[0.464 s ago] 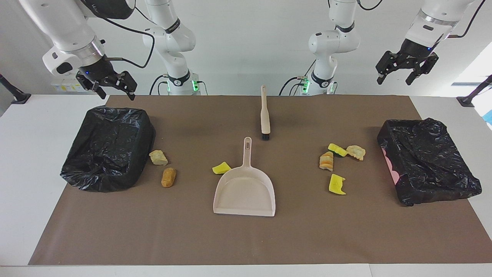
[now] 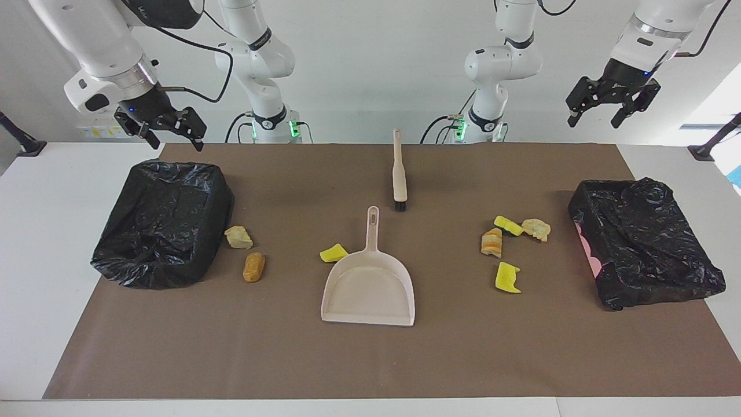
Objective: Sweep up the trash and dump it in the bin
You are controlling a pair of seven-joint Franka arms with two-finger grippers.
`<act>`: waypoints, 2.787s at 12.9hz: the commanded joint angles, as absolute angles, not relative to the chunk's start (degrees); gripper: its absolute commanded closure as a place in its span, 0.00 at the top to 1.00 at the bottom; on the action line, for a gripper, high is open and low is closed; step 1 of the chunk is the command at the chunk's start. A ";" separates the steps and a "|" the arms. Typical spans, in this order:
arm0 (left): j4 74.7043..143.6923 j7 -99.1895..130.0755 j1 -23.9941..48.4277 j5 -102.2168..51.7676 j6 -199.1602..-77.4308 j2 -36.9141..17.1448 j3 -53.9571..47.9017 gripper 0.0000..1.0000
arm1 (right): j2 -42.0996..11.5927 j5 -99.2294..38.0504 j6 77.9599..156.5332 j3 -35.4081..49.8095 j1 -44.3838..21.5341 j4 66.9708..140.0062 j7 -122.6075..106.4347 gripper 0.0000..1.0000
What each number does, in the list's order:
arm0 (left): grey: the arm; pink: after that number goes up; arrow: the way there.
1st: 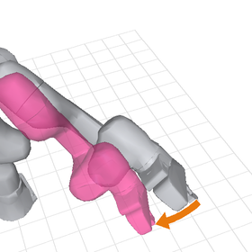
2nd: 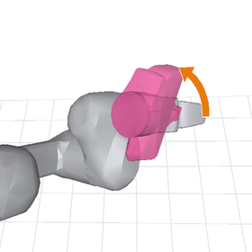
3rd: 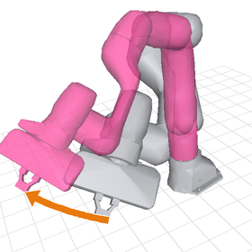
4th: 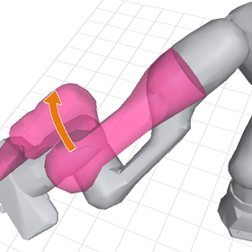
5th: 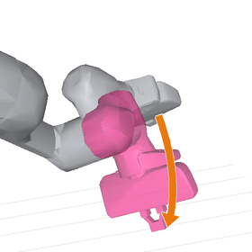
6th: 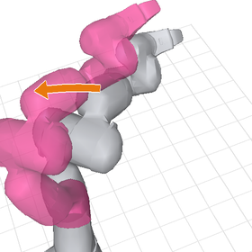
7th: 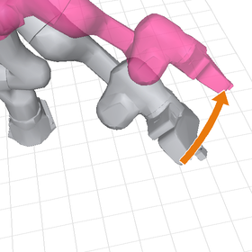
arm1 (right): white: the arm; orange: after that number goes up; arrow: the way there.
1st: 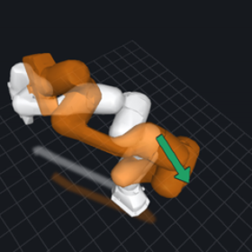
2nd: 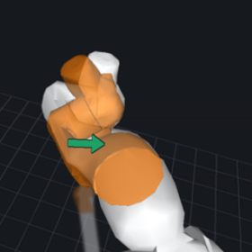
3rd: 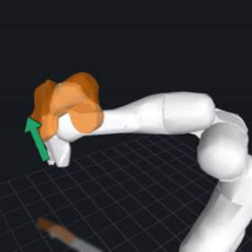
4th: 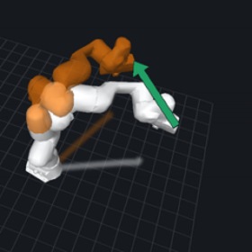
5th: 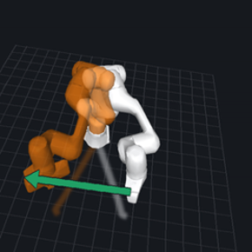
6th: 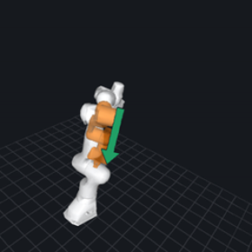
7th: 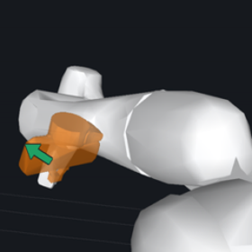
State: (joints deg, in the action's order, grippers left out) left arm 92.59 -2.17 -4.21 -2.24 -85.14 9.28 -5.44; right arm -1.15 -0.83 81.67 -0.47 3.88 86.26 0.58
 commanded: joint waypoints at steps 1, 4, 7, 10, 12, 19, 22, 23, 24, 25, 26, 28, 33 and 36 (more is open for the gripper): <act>92.81 -2.02 -4.83 -1.85 -85.08 9.84 -5.71 1.00 | -0.53 -1.93 81.65 -0.26 4.13 86.75 1.41 1.00; 93.16 -2.55 -4.92 -2.02 -85.69 10.02 -5.63 1.00 | -0.53 -1.67 81.47 -0.26 4.13 86.75 1.23 1.00; 93.78 -2.29 -4.83 -2.20 -86.22 10.20 -5.63 1.00 | -0.53 -2.02 81.74 -0.26 4.13 86.75 0.44 1.00; 97.64 -2.02 -3.61 -2.46 -87.09 11.86 -5.97 1.00 | -0.35 -2.20 81.56 0.52 3.96 87.18 0.44 1.00; 98.35 -0.97 -2.73 -3.24 -87.19 12.48 -7.11 1.00 | -0.26 -2.11 81.74 1.05 3.08 87.27 0.88 1.00; 113.18 14.83 12.11 -5.79 -92.72 19.33 -7.21 1.00 | 0.26 -2.02 83.41 1.32 2.29 88.59 1.05 1.00; 118.63 23.53 20.19 -6.68 -96.92 19.42 -7.21 1.00 | 0.26 -2.11 85.07 1.32 2.29 89.73 1.05 1.00; 120.13 26.43 22.82 -6.77 -99.03 19.34 -7.21 1.00 | 0.26 -2.11 86.73 1.41 1.42 90.87 1.14 1.00; 121.71 28.46 25.11 -6.94 -101.23 19.34 -7.21 1.00 | 0.26 -2.02 88.23 1.32 0.19 91.75 1.23 1.00; 123.21 29.09 26.70 -7.64 -102.99 19.42 -7.21 1.00 | 0.18 -2.02 89.20 1.41 -0.09 92.02 1.40 1.00; 124.09 29.18 28.20 -8.86 -103.44 19.42 -7.21 1.00 | -0.17 -2.02 89.99 1.41 -0.17 92.20 1.49 1.00; 126.38 29.27 31.27 -9.75 -103.62 19.51 -7.21 1.00 | -0.87 -2.11 91.66 1.41 -1.05 93.16 1.49 1.00; 137.27 37.42 43.13 -9.93 -117.22 16.45 -7.21 1.00 | -3.33 -2.46 96.23 1.58 -5.09 94.31 5.69 1.00; 140.27 40.95 47.01 -9.93 -123.21 15.39 -7.21 1.00 | -5.79 -4.83 99.57 1.58 -7.12 94.22 9.83 1.00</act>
State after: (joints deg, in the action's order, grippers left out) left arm 138.24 39.06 44.35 -9.23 -120.18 15.11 -8.30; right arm -4.68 -2.53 97.32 1.26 -7.05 93.73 7.60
